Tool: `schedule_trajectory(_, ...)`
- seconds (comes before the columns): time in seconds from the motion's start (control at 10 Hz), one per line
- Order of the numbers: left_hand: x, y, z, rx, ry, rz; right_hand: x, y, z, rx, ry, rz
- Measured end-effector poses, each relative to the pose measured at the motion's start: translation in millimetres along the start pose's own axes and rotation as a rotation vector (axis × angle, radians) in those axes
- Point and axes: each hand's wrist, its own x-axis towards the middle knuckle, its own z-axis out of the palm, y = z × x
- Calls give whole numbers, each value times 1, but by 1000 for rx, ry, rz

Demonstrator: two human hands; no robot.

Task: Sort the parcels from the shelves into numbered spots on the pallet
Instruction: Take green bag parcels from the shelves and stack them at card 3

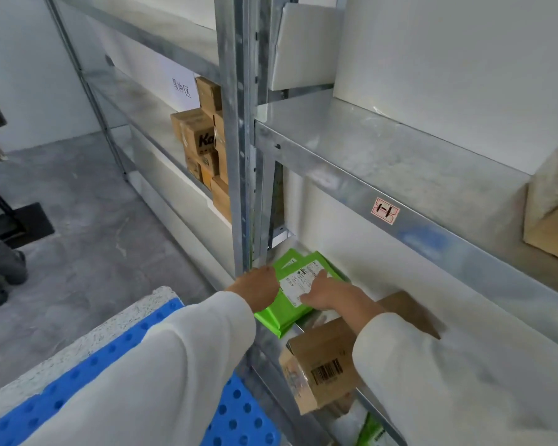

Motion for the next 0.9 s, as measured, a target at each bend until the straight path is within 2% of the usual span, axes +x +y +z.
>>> schedule_trajectory(0.1,11,1,7,-137,-53,-88,12,1,-3,56,29,76)
schedule_trajectory(0.2,17,-5,11,-110,-130,-98,9,-2,-9,18,2,20)
schedule_trajectory(0.3,19,-4,10,-200,-136,-150,12,-5,1,-71,-41,-72)
schedule_trajectory(0.4,21,-1,9,-293,-142,-272,16,-9,10,-111,-49,-110)
schedule_trajectory(0.5,20,-2,12,-347,-126,-331,23,-9,7,-2,5,-92)
schedule_trajectory(0.6,16,-1,14,-375,-212,-380,26,-11,4,31,14,8)
schedule_trajectory(0.7,21,6,15,-525,-113,-441,31,-18,13,76,-133,10)
schedule_trajectory(0.8,19,11,14,-485,-157,-404,39,-24,15,161,-91,85)
schedule_trajectory(0.9,18,8,15,-924,81,-550,49,-15,19,437,-73,75)
